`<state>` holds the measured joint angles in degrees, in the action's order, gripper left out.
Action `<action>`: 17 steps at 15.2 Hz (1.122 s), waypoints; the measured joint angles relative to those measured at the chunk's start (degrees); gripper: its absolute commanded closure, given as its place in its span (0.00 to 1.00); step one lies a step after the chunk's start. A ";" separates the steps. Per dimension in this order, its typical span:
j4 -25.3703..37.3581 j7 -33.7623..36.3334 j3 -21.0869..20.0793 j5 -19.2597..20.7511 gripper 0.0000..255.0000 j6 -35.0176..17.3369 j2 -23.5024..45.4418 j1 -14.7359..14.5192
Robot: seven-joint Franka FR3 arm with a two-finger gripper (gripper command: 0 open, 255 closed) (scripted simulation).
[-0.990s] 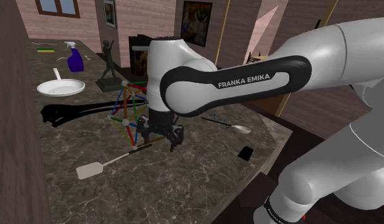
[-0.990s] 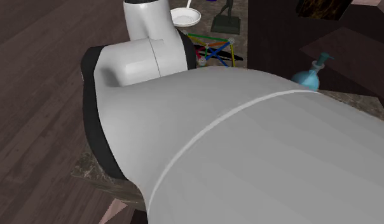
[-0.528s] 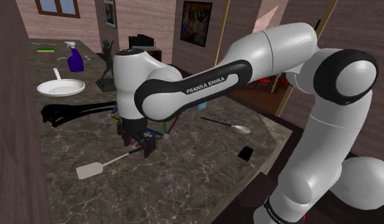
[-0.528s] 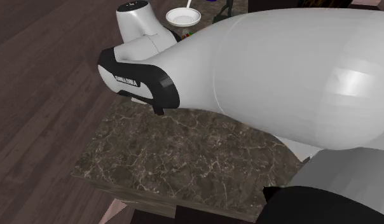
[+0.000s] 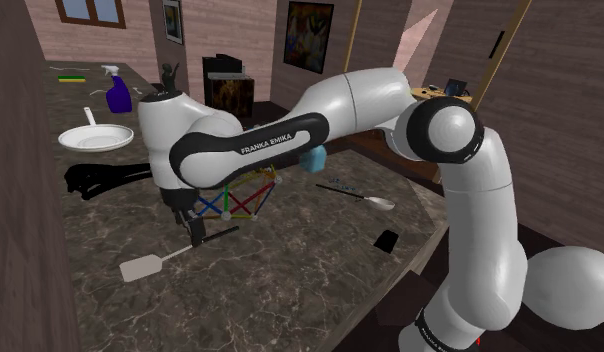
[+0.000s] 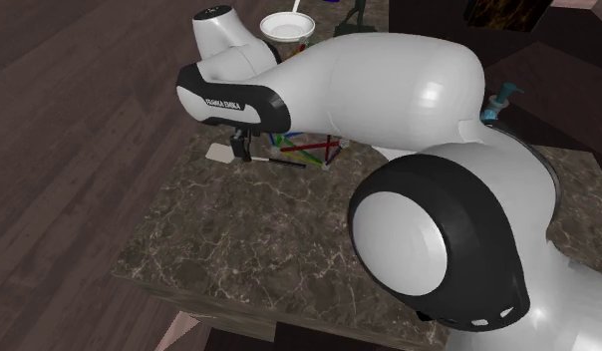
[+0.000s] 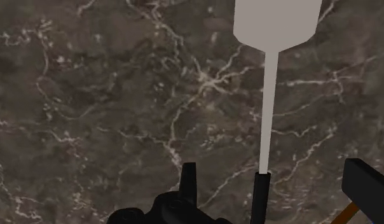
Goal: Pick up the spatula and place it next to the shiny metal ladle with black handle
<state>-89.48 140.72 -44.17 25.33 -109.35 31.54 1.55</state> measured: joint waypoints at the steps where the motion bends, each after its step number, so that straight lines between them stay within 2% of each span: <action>1: 1.90 1.31 0.96 0.89 0.00 0.34 1.87 -1.33; 2: 2.74 1.99 1.57 1.50 0.00 0.19 3.06 -2.02; 8: 0.83 3.29 2.88 2.88 0.00 -2.89 4.89 -2.04; 14: 0.74 3.43 3.02 3.08 0.00 -3.24 5.18 -2.15; 15: 0.74 3.43 3.02 3.08 1.00 -3.24 5.18 -2.15; 17: 0.74 3.43 3.02 3.08 1.00 -3.24 5.18 -2.15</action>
<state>-88.75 144.15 -41.15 28.40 -112.59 36.72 -0.60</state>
